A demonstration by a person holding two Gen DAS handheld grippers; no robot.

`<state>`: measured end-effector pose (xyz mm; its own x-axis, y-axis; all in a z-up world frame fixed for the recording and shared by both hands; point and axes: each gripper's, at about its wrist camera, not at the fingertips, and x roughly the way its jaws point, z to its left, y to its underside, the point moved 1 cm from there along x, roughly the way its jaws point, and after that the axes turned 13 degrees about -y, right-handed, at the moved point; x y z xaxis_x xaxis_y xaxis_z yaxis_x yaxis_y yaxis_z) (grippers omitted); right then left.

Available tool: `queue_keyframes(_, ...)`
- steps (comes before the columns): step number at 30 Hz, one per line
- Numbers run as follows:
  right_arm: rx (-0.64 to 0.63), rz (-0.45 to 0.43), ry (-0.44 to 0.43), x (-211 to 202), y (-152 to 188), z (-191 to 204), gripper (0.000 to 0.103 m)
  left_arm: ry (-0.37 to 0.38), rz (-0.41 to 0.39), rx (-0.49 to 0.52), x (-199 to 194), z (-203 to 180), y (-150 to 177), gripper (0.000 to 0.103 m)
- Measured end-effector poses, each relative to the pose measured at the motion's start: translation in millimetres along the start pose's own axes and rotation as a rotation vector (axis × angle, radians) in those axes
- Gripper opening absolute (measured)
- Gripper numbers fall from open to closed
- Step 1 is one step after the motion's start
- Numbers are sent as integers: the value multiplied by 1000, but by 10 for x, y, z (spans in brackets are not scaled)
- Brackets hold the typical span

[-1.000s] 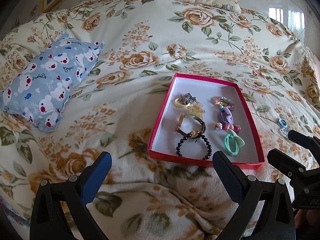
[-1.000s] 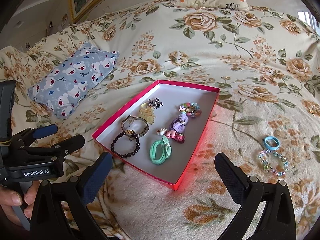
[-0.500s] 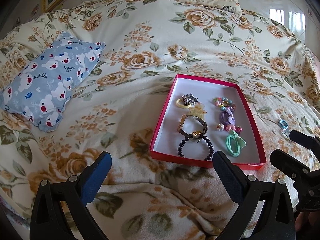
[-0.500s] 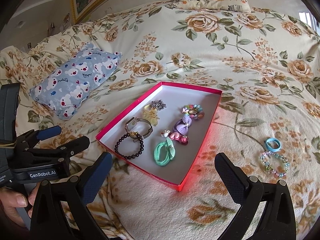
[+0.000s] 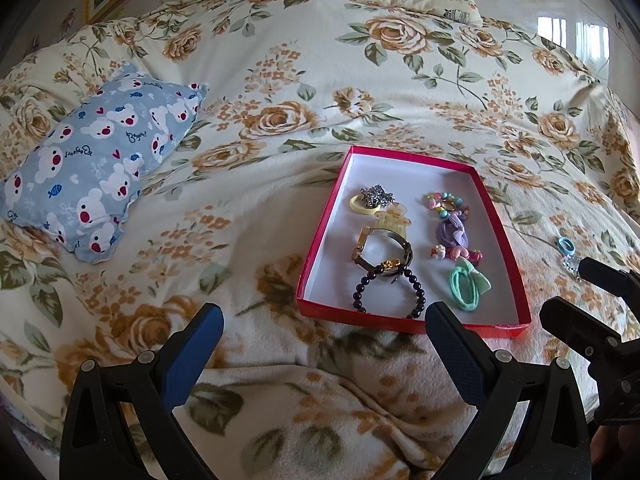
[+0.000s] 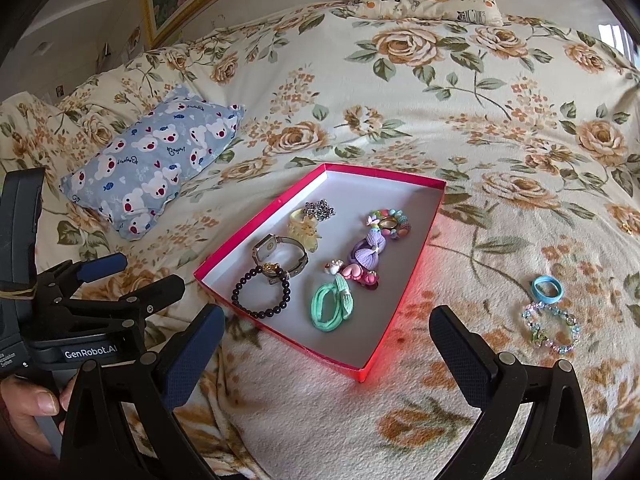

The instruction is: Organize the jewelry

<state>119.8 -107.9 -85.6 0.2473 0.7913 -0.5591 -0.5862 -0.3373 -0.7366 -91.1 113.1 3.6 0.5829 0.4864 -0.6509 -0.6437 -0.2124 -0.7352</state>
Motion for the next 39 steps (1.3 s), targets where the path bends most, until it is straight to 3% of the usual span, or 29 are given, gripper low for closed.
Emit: queue_keyframes(39,24,2,1,18,-1,-113,103,17,0,18,56,-87,-57,102)
